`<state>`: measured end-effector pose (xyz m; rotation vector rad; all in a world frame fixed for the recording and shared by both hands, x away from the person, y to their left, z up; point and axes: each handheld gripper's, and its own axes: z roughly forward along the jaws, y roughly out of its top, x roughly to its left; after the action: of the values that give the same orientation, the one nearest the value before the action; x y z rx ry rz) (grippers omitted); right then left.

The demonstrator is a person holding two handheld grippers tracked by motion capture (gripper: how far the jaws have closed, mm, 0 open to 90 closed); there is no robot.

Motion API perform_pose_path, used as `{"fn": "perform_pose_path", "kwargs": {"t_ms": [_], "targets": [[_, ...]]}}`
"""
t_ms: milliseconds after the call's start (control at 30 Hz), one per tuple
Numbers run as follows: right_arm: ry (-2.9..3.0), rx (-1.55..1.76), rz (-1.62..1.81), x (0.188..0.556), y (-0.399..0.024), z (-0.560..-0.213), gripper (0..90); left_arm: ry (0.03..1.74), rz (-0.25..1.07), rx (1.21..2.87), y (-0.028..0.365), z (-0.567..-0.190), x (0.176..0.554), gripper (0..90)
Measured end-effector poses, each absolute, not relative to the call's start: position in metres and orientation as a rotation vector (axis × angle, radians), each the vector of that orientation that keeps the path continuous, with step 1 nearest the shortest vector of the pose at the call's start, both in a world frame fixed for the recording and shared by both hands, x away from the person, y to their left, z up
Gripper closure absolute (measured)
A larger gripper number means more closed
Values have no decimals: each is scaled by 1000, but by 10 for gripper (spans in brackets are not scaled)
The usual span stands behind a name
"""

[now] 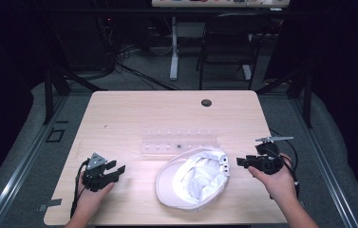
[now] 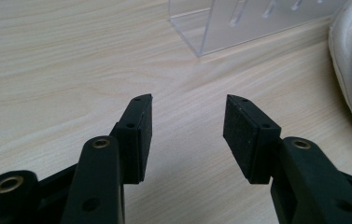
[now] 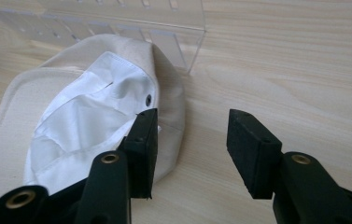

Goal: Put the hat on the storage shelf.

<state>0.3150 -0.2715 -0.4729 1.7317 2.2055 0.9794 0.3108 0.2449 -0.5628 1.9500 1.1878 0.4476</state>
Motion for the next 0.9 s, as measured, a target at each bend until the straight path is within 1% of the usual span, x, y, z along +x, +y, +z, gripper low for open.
{"fn": "perform_pose_path", "kwargs": {"t_ms": [233,400,900], "targets": [[2272,1789,1011,324,-258,-475,526,1194,445,1943,246,-563,311,524],[2318,1858,996,331,-246,-491,521,1190,447,1943,245,-564,312,523],[2332,1999,1013,339,-240,-510,530,1189,442,1967,243,-565,313,523]]}}
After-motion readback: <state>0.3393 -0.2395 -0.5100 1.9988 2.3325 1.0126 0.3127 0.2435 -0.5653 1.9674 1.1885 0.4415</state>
